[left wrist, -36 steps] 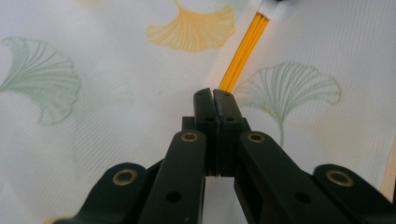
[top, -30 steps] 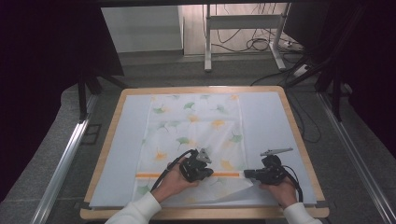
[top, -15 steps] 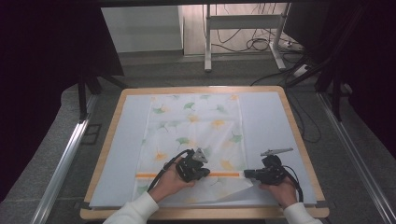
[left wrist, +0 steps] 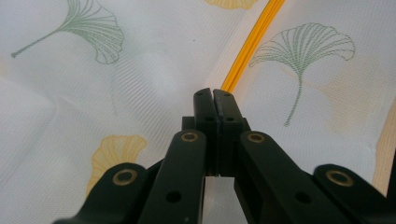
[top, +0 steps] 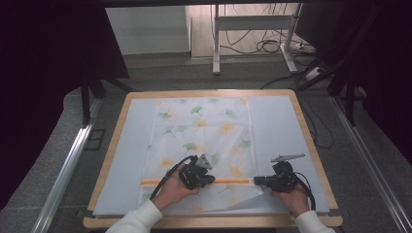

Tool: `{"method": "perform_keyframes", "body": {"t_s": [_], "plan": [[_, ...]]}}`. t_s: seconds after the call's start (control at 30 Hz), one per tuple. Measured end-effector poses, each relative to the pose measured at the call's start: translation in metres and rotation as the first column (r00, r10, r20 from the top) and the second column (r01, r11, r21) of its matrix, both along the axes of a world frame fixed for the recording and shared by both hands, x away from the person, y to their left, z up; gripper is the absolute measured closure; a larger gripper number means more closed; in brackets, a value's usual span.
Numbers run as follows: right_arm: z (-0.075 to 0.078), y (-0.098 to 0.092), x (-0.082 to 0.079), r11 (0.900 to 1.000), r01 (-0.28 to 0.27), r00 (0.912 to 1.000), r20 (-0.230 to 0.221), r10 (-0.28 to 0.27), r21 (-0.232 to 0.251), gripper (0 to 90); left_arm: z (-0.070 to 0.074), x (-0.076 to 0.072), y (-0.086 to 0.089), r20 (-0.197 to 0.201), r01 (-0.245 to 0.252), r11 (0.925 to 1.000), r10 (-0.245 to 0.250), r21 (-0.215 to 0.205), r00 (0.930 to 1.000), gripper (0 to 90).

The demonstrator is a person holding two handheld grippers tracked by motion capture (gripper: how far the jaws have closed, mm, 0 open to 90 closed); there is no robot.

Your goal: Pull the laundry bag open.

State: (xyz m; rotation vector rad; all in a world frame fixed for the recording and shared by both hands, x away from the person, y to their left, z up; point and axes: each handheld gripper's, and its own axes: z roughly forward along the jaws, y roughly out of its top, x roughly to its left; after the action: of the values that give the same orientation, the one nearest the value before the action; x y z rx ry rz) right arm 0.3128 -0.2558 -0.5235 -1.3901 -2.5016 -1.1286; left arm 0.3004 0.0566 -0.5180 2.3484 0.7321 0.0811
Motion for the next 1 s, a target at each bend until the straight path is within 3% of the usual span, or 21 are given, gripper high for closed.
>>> {"method": "perform_keyframes", "body": {"t_s": [0.7,1.0], "plan": [[0.000,0.001,0.000,1.000,-0.002,1.0000,0.007,0.002,-0.004,90.0,0.000,-0.003,0.011,-0.002,-0.023,0.9996,0.023,0.014,0.9997,90.0],[0.000,0.001,0.000,1.000,-0.003,1.0000,0.007,0.003,-0.008,90.0,0.000,-0.005,0.031,-0.013,-0.054,0.9984,0.054,0.015,0.9984,90.0]]}}
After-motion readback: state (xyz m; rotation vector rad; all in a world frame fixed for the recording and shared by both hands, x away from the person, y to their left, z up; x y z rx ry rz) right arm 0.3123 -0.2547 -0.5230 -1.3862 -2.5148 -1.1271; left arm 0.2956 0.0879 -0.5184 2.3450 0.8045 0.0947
